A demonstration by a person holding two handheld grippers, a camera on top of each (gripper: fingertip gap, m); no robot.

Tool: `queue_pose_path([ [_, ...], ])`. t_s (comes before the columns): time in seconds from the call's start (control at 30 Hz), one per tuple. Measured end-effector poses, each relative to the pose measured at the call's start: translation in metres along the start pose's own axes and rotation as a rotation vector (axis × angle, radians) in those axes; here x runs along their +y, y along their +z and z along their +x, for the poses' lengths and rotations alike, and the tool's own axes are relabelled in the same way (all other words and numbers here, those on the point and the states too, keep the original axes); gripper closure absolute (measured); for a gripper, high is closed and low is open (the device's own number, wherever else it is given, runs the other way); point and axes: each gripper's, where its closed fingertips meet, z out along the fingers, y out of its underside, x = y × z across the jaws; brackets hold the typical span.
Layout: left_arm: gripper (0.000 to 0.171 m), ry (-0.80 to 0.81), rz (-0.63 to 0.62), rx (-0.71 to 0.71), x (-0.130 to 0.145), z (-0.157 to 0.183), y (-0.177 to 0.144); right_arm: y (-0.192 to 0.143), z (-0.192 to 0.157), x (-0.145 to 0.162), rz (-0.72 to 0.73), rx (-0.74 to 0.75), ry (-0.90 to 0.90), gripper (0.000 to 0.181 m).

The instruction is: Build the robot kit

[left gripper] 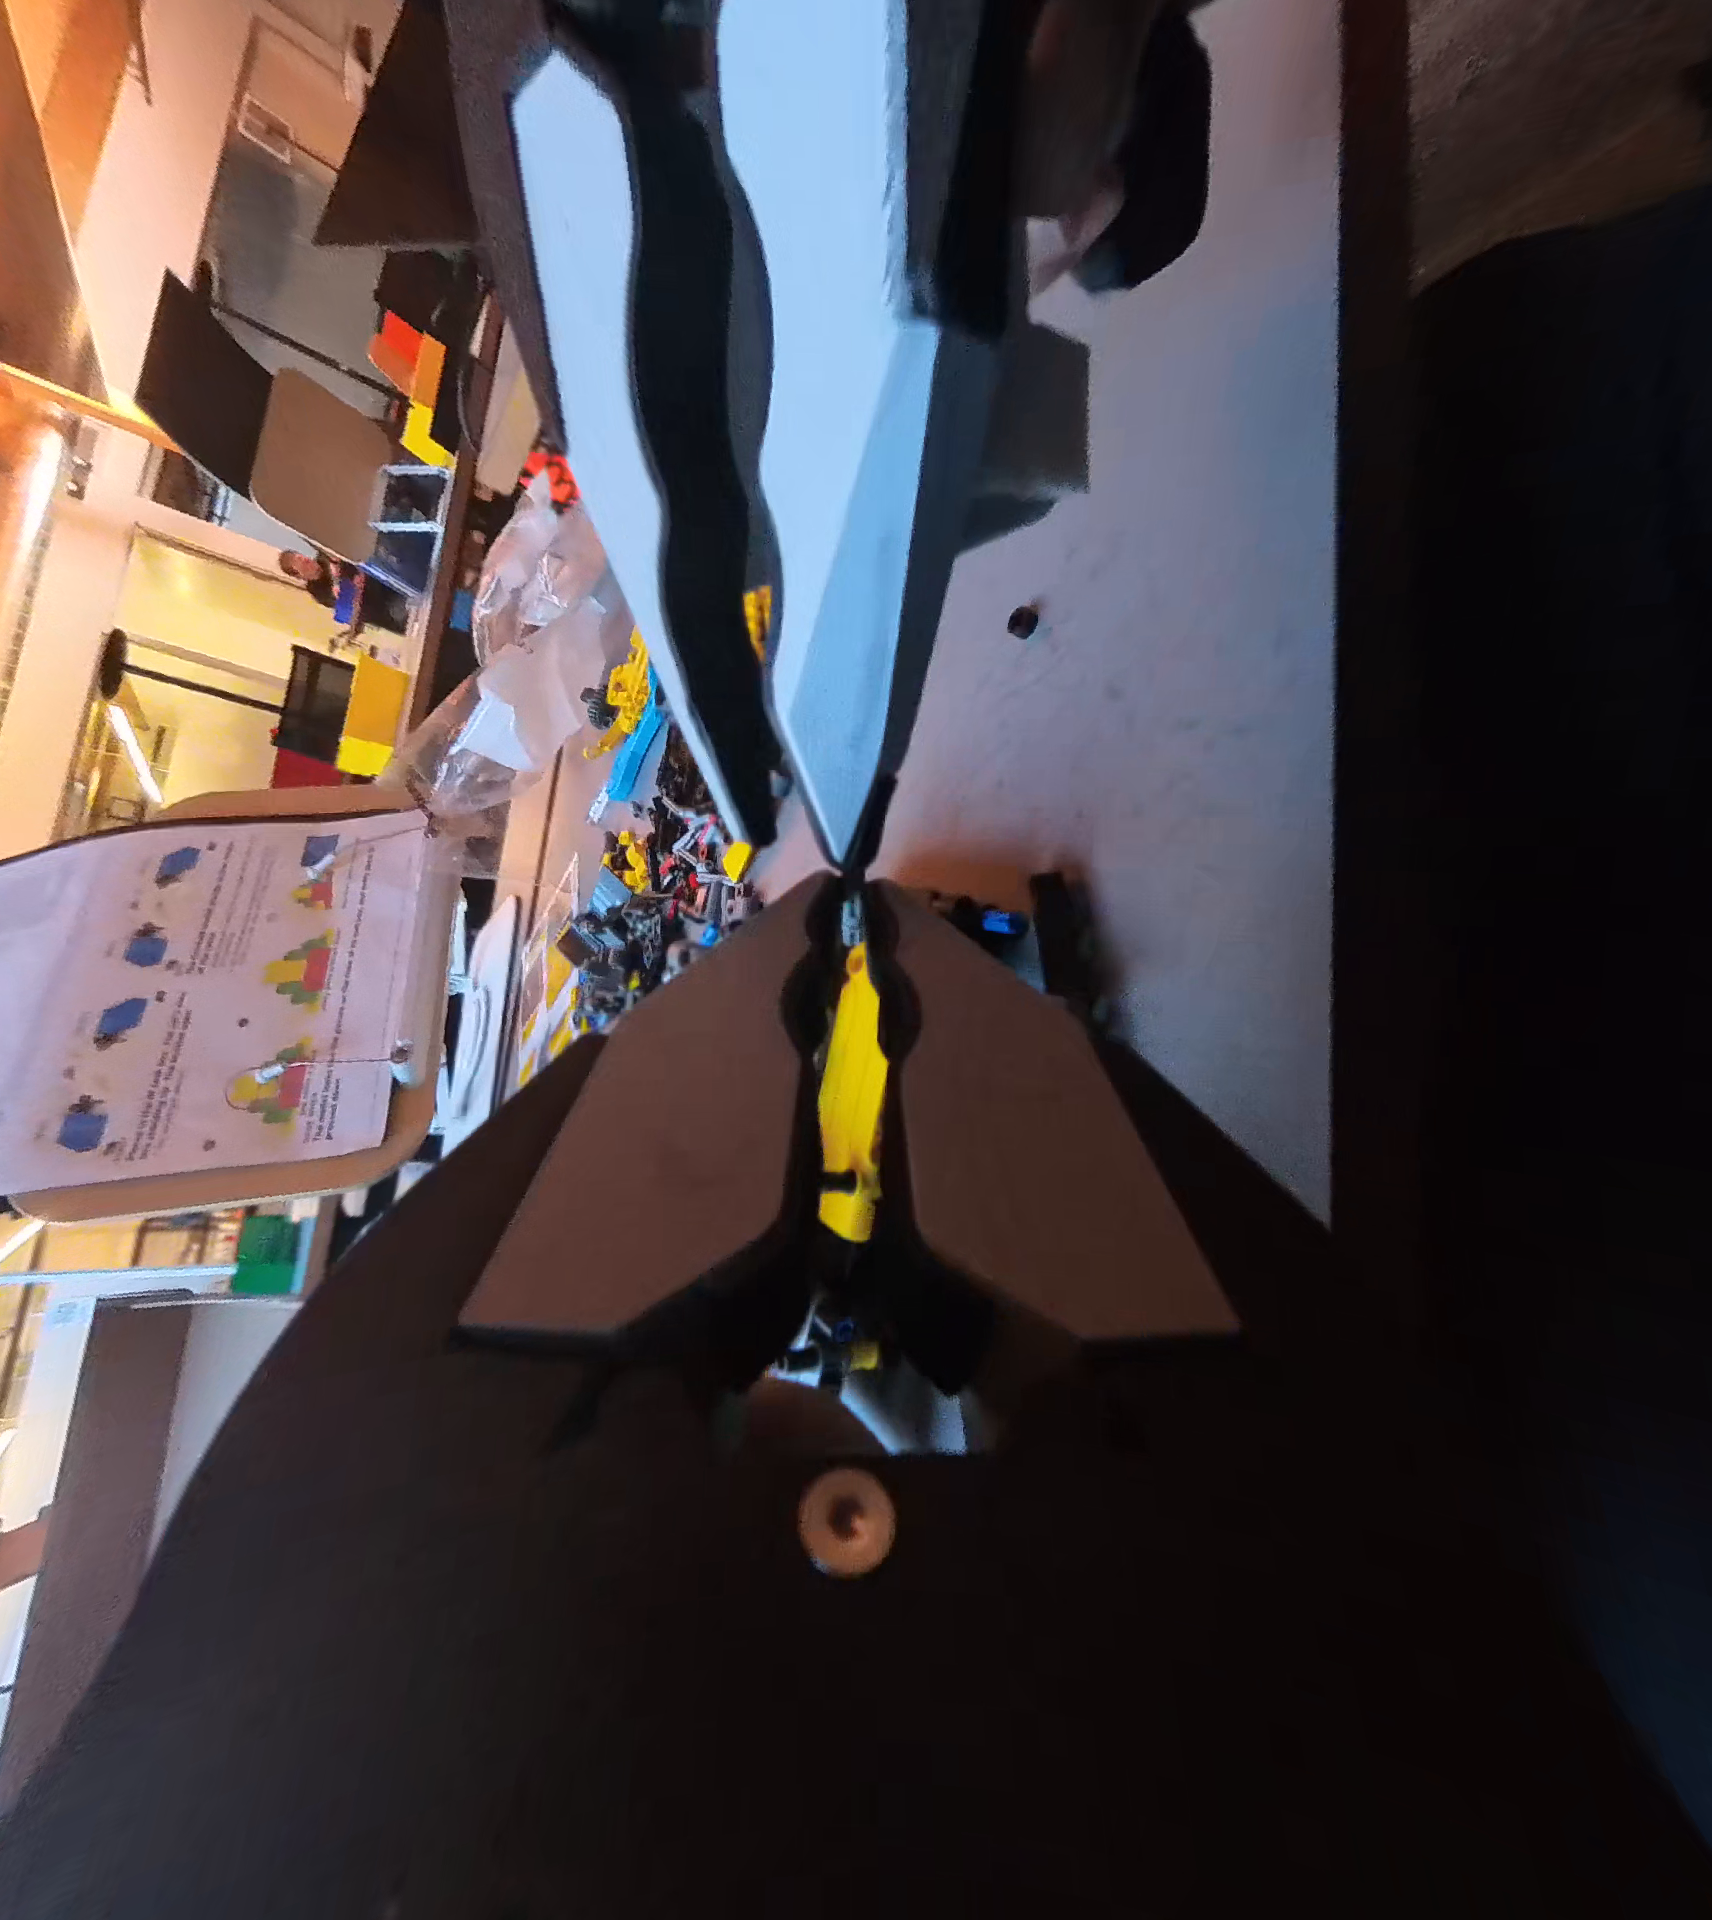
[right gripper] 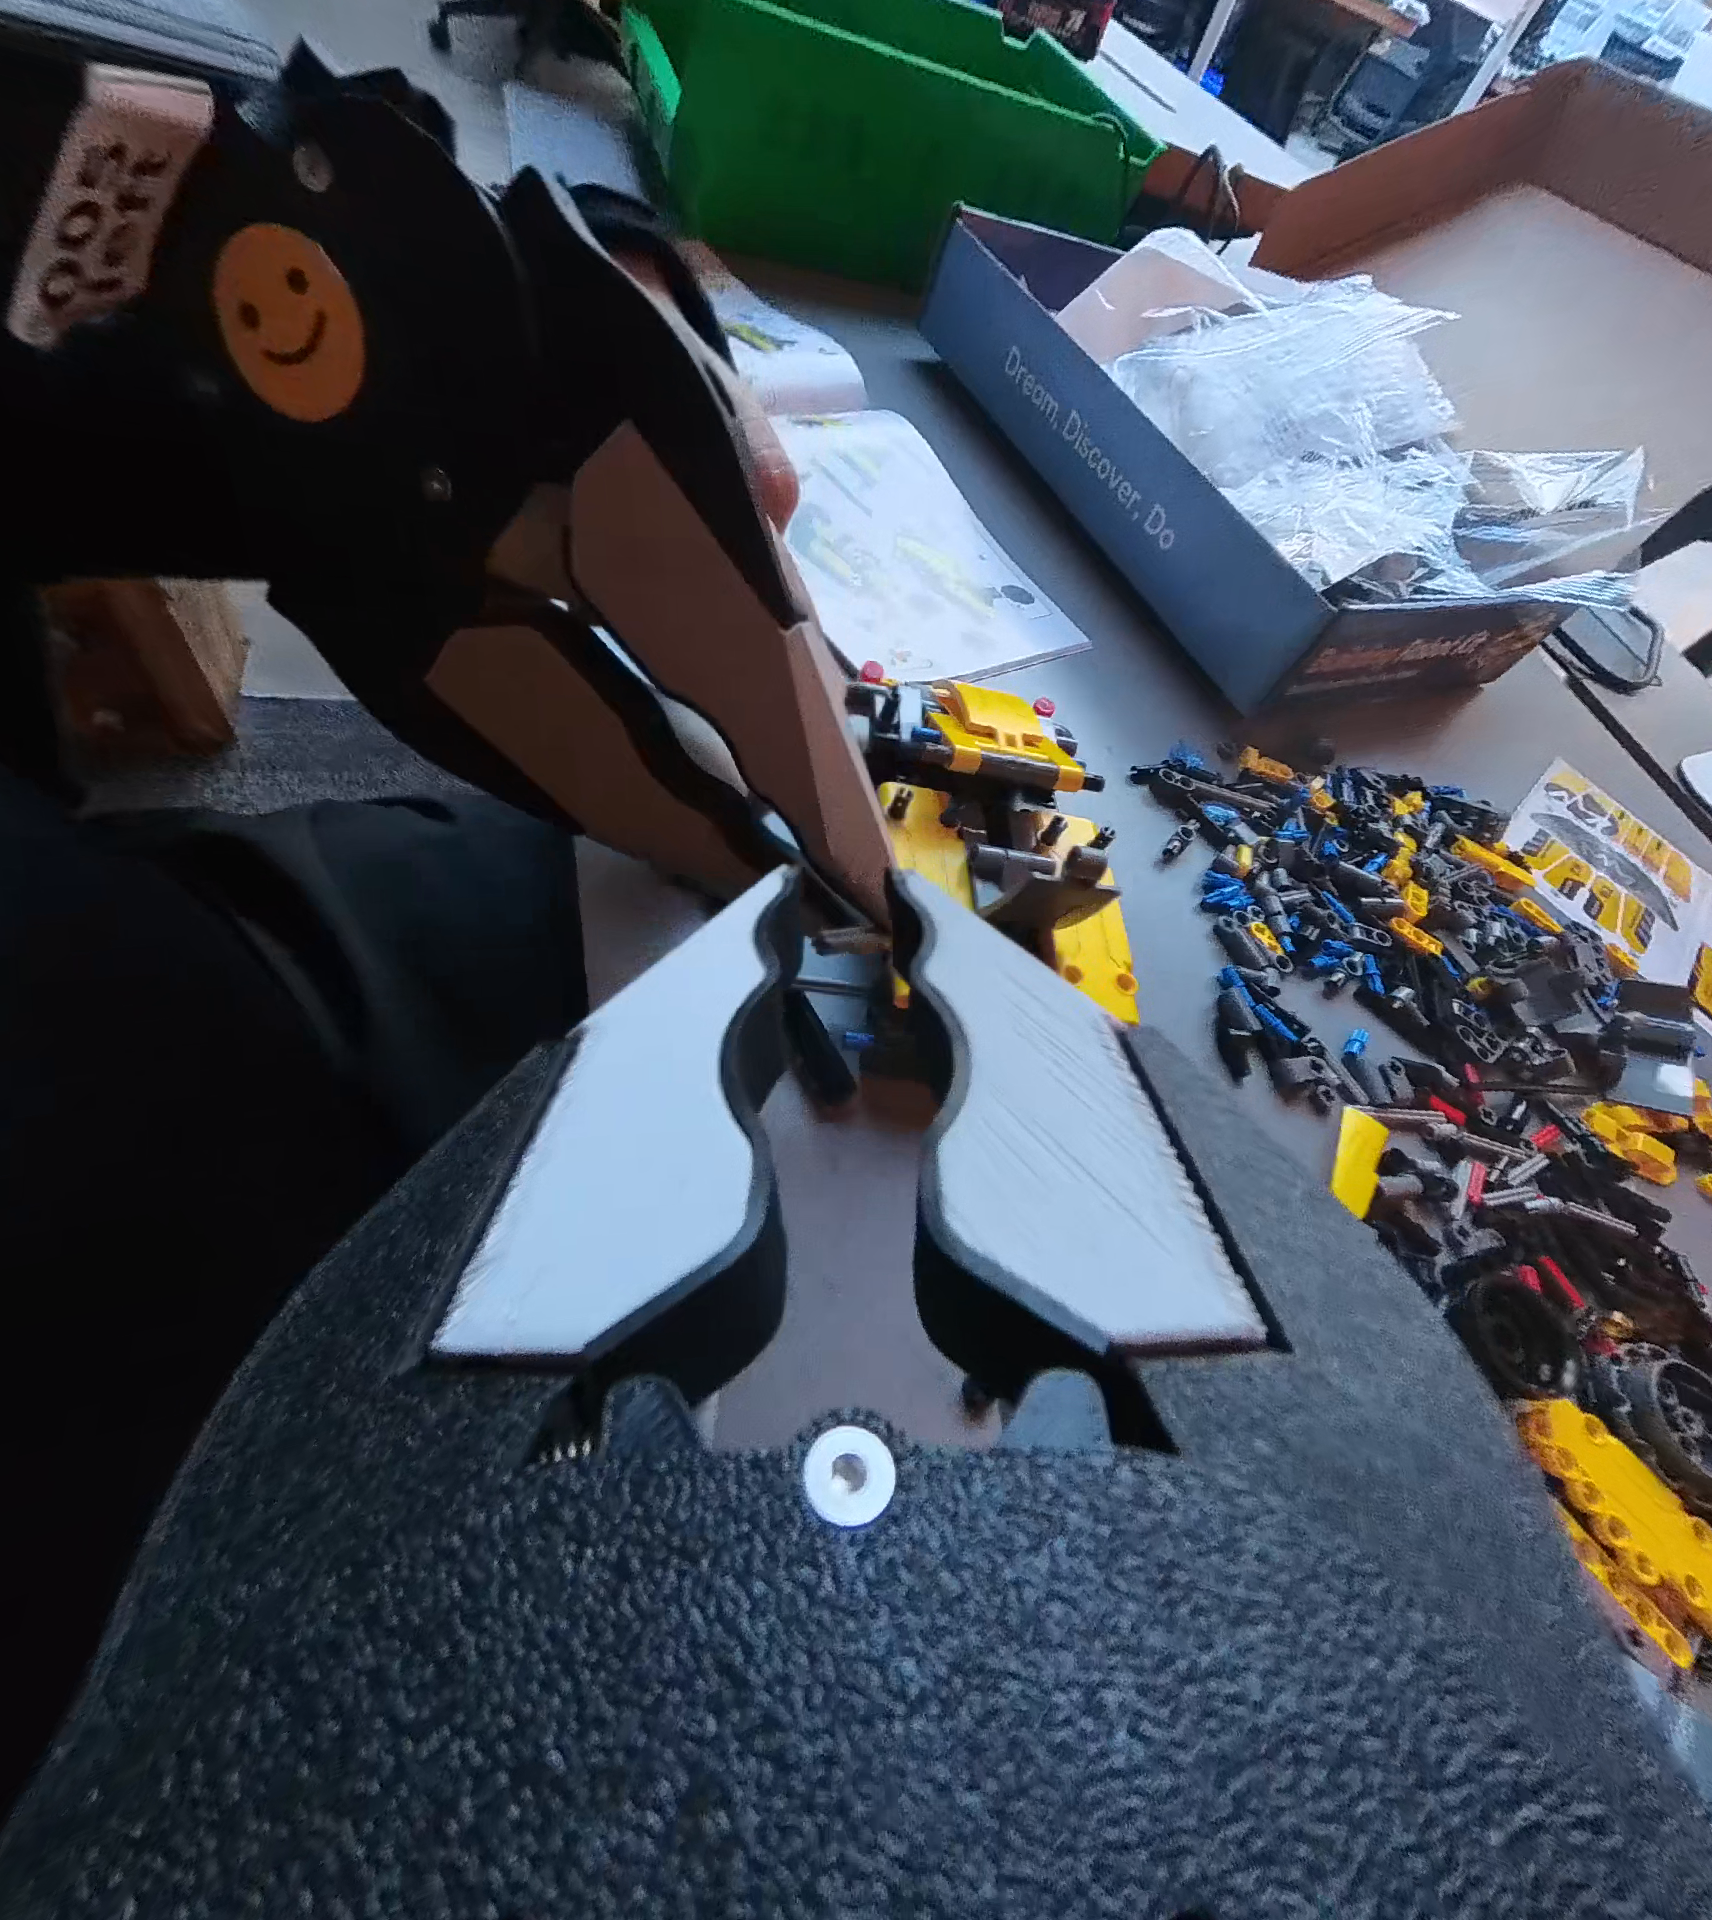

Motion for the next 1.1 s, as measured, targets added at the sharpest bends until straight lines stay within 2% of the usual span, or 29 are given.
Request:
queue_pose_path([
  [0.03,0.171,-0.004,0.005,-0.005,-0.001,0.001,0.0,0.001,0.001,0.002,-0.014,0.012,-0.019,0.17],
  [0.23,0.171,-0.062,-0.013,-0.02,0.004,-0.002,0.0,0.003,-0.004,0.012,-0.067,0.006,-0.07,0.162],
  [0.47,0.171,-0.077,-0.038,-0.007,0.006,0.002,0.003,0.002,0.0,0.012,-0.071,0.044,-0.117,0.176],
  [0.57,0.171,-0.106,-0.028,0.001,0.007,0.001,0.003,0.002,0.0,0.014,-0.072,0.036,-0.101,0.171],
  [0.73,0.171,-0.112,-0.032,0.011,0.005,0.003,0.006,0.002,0.003,0.014,-0.081,0.075,-0.143,0.177],
  [0.87,0.169,-0.229,-0.008,0.042,0.005,-0.004,0.0,-0.004,0.012,0.012,-0.078,0.116,-0.144,0.177],
  [0.97,0.148,-0.34,-0.03,0.0,0.023,-0.031,-0.025,-0.017,0.036,0.027,-0.139,0.182,-0.138,0.178],
  [1.03,0.151,-0.511,-0.022,0.095,0.033,-0.029,-0.047,-0.023,0.052,0.051,-0.231,0.188,-0.104,0.177],
  [1.1,0.141,-0.703,-0.042,0.222,0.043,-0.014,-0.062,-0.022,0.063,0.078,-0.315,0.184,-0.081,0.177],
])
